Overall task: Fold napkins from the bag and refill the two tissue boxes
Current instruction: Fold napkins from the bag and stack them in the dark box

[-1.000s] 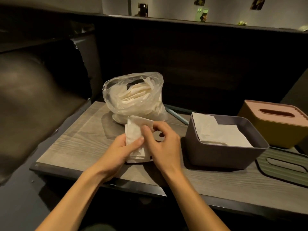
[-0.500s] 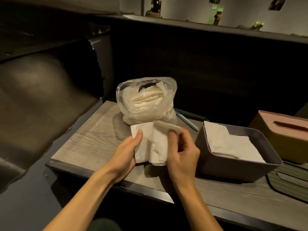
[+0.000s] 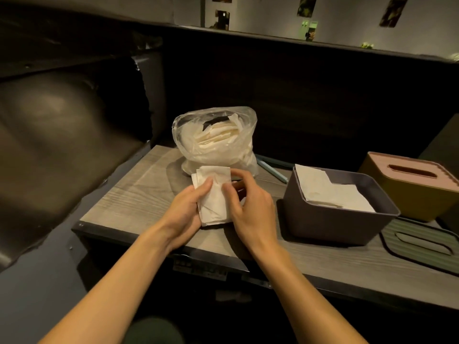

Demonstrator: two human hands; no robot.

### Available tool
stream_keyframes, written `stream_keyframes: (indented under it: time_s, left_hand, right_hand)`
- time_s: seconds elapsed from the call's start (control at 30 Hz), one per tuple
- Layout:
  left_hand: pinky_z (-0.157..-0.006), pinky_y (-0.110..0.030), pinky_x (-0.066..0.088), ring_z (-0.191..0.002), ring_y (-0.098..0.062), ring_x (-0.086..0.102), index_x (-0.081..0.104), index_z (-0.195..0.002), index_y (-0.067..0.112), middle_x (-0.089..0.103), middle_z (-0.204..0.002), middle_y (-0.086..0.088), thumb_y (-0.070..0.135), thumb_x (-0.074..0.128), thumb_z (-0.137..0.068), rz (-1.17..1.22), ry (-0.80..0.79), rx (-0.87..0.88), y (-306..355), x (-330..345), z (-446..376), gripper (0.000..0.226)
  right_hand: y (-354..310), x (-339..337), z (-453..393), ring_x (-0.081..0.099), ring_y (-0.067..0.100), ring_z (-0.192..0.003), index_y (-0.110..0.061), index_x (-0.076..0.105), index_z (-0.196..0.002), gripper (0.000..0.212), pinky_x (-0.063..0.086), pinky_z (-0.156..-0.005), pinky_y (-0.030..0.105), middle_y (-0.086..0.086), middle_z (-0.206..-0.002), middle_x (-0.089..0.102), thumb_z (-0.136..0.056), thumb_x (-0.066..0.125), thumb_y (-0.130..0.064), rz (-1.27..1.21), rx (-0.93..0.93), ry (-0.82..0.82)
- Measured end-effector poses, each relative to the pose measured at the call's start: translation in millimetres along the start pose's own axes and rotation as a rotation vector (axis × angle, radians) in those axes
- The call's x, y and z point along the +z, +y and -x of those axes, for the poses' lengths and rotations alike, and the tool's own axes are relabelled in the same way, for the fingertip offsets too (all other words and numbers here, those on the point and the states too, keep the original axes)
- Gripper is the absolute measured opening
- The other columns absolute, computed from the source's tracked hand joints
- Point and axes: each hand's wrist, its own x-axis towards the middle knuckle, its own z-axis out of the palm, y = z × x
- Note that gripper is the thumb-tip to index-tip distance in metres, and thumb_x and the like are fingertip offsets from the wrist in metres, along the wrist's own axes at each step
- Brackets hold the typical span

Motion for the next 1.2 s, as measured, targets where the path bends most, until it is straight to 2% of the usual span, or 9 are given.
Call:
stream_keyframes:
  time_s: [0.3, 0.43, 0.57, 0.73, 0.77, 0.83, 0.9, 1.07, 1.2]
  left_hand:
    - [-0.093, -0.039, 0.061, -0.108, -0.026, 0.072, 0.064, -0.126, 0.005, 0.073, -0.121, -0.018, 0.014, 0.050, -0.106, -0.024, 0.079, 0.044, -6.2, -5.5, -3.2, 0.026]
    - [-0.087, -0.038, 0.063, -0.097, -0.023, 0.076, 0.066, -0.117, 0.006, 0.078, -0.107, -0.014, 0.011, 0.047, -0.107, -0.014, 0.067, 0.035, -4.6, -5.0, -1.5, 0.022]
    - [-0.082, -0.036, 0.064, -0.101, -0.024, 0.076, 0.067, -0.117, 0.006, 0.078, -0.110, -0.014, 0.014, 0.046, -0.108, -0.009, 0.034, 0.013, -1.5, -4.0, 0.6, 0.024]
    - [-0.093, -0.042, 0.060, -0.111, -0.028, 0.073, 0.063, -0.126, 0.006, 0.075, -0.119, -0.016, 0.015, 0.047, -0.107, -0.043, 0.045, -0.006, 0.2, -3.9, -1.0, 0.026]
    - [-0.098, -0.046, 0.057, -0.114, -0.030, 0.071, 0.062, -0.129, 0.005, 0.074, -0.121, -0.018, 0.015, 0.048, -0.107, -0.053, 0.051, -0.009, -0.2, -4.7, -1.7, 0.028]
    - [-0.105, -0.053, 0.052, -0.118, -0.033, 0.069, 0.062, -0.129, 0.005, 0.073, -0.123, -0.019, 0.016, 0.049, -0.107, -0.050, 0.063, -0.016, -1.4, -5.8, -2.9, 0.028]
    - [-0.105, -0.054, 0.051, -0.118, -0.034, 0.069, 0.062, -0.127, 0.006, 0.073, -0.123, -0.019, 0.016, 0.048, -0.107, -0.056, 0.071, -0.017, -2.3, -6.4, -3.6, 0.026]
    - [-0.099, -0.049, 0.057, -0.114, -0.033, 0.071, 0.061, -0.128, 0.004, 0.074, -0.121, -0.019, 0.017, 0.044, -0.109, -0.082, 0.044, -0.001, -2.7, -5.5, -2.7, 0.028]
    - [-0.091, -0.043, 0.061, -0.110, -0.029, 0.073, 0.063, -0.125, 0.004, 0.075, -0.118, -0.017, 0.016, 0.043, -0.109, -0.080, 0.028, 0.010, -2.9, -4.5, -2.1, 0.028]
  right_hand:
    - [-41.4, -9.6, -68.5, 0.059, 0.007, -0.105, -0.022, 0.067, -0.124, 0.024, 0.045, -0.096, 0.029, -0.007, -0.114, 0.067, -0.103, 0.061, -0.029, 0.190, -0.303, 0.159]
    - [-59.1, -3.8, -137.5, 0.058, 0.020, -0.121, -0.024, 0.067, -0.133, 0.037, 0.036, -0.109, 0.039, 0.000, -0.130, 0.066, -0.097, 0.059, -0.029, 0.546, -0.324, -0.152]
    - [-54.3, 13.5, -167.2, 0.063, 0.030, -0.115, -0.019, 0.070, -0.128, 0.045, 0.042, -0.104, 0.045, 0.007, -0.126, 0.071, -0.087, 0.058, -0.032, 0.743, -0.193, -0.473]
    - [-43.6, 27.4, -175.8, 0.051, 0.032, -0.133, -0.029, 0.064, -0.139, 0.046, 0.031, -0.114, 0.050, 0.009, -0.146, 0.058, -0.097, 0.054, -0.045, 0.772, -0.192, -0.486]
    - [-42.9, 28.7, -176.4, 0.051, 0.031, -0.132, -0.031, 0.068, -0.134, 0.041, 0.031, -0.115, 0.050, 0.009, -0.144, 0.058, -0.098, 0.053, -0.046, 0.766, -0.206, -0.469]
    - [-43.8, 29.3, -175.9, 0.056, 0.030, -0.107, -0.031, 0.075, -0.094, 0.024, 0.036, -0.111, 0.048, 0.007, -0.115, 0.066, -0.098, 0.051, -0.037, 0.769, -0.232, -0.434]
    - [-47.4, 29.0, -174.6, 0.050, 0.026, -0.086, -0.026, 0.054, -0.064, 0.030, 0.038, -0.108, 0.048, -0.001, -0.088, 0.058, -0.094, 0.051, -0.027, 0.774, -0.268, -0.378]
    - [-53.5, 20.7, -173.8, 0.062, 0.025, -0.090, -0.022, 0.072, -0.079, 0.026, 0.035, -0.105, 0.045, -0.003, -0.082, 0.064, -0.092, 0.050, -0.029, 0.727, -0.267, -0.386]
    - [-54.5, 6.0, -171.2, 0.057, 0.024, -0.081, -0.017, 0.080, -0.094, 0.036, 0.036, -0.094, 0.042, -0.002, -0.074, 0.061, -0.095, 0.048, -0.032, 0.707, -0.256, -0.460]
